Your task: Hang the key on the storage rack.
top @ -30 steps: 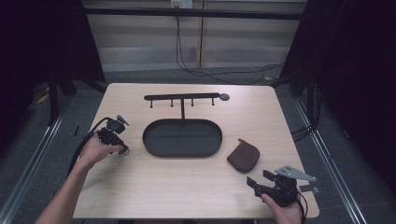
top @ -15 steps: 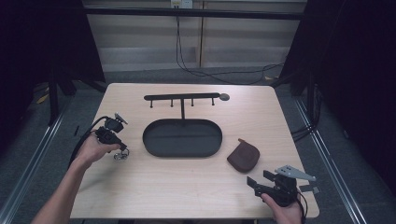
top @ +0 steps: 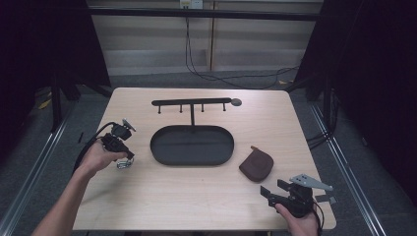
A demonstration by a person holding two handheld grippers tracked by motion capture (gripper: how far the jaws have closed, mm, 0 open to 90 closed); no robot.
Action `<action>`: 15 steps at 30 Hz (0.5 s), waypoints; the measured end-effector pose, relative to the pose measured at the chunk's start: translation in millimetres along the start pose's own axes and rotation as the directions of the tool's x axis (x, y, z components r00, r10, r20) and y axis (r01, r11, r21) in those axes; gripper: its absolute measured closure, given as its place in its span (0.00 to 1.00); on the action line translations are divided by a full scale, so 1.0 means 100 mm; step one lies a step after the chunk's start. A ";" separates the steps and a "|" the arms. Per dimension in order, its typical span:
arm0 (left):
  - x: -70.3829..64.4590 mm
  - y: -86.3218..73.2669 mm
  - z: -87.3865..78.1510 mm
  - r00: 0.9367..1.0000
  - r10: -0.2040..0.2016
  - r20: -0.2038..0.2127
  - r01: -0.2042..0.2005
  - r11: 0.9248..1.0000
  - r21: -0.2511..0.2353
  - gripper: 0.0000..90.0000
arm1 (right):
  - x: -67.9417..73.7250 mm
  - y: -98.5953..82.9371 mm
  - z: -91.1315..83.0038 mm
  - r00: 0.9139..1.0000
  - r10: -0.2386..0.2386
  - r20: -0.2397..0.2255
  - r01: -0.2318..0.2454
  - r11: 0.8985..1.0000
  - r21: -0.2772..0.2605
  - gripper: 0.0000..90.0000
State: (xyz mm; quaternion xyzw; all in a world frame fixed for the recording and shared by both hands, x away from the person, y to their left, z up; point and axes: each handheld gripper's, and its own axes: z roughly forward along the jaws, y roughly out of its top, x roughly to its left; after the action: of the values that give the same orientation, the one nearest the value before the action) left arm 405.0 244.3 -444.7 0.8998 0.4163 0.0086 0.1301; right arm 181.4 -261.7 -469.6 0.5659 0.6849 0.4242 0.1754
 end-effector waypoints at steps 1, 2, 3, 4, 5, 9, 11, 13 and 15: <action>0.00 0.01 0.00 1.000 0.004 0.007 -0.004 1.000 0.009 0.99 | 0.00 0.00 0.00 1.000 -0.001 -0.001 0.001 1.000 0.001 0.28; 0.00 0.01 0.00 1.000 0.012 0.002 -0.012 1.000 0.011 0.99 | 0.00 0.00 0.00 1.000 -0.001 0.000 0.001 1.000 0.000 0.28; -0.01 0.01 0.00 1.000 0.008 0.003 -0.008 1.000 0.015 0.99 | 0.00 0.00 0.00 1.000 0.001 0.000 -0.001 1.000 0.000 0.28; -0.01 0.02 0.00 1.000 0.007 0.003 -0.007 1.000 0.017 0.99 | 0.00 0.00 0.00 1.000 0.001 -0.001 -0.001 1.000 0.000 0.28; -0.02 0.02 0.00 1.000 0.015 -0.006 -0.015 1.000 0.019 0.99 | 0.00 0.00 0.00 1.000 -0.001 -0.001 0.001 1.000 0.001 0.28; -0.03 0.03 0.01 1.000 0.022 -0.005 -0.022 0.999 0.031 0.99 | 0.00 0.00 0.00 1.000 0.002 -0.001 -0.002 1.000 0.001 0.28; -0.04 0.04 0.01 1.000 0.018 -0.017 -0.017 0.999 0.035 0.99 | 0.00 0.00 0.00 1.000 0.003 -0.001 -0.003 1.000 0.003 0.28; -0.04 0.04 0.01 0.999 0.023 -0.024 -0.022 0.999 0.041 0.99 | 0.00 0.00 0.00 1.000 0.002 -0.002 -0.002 1.000 0.003 0.28; -0.04 0.05 0.00 0.999 0.018 -0.031 -0.016 0.998 0.053 0.99 | 0.00 0.00 0.00 1.000 0.003 -0.002 -0.003 1.000 0.004 0.28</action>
State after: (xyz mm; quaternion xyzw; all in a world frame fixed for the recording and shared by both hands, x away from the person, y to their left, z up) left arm 405.9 238.1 -442.9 0.9062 0.4109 0.0129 0.0994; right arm 181.6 -262.0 -469.7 0.5671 0.6849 0.4235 0.1730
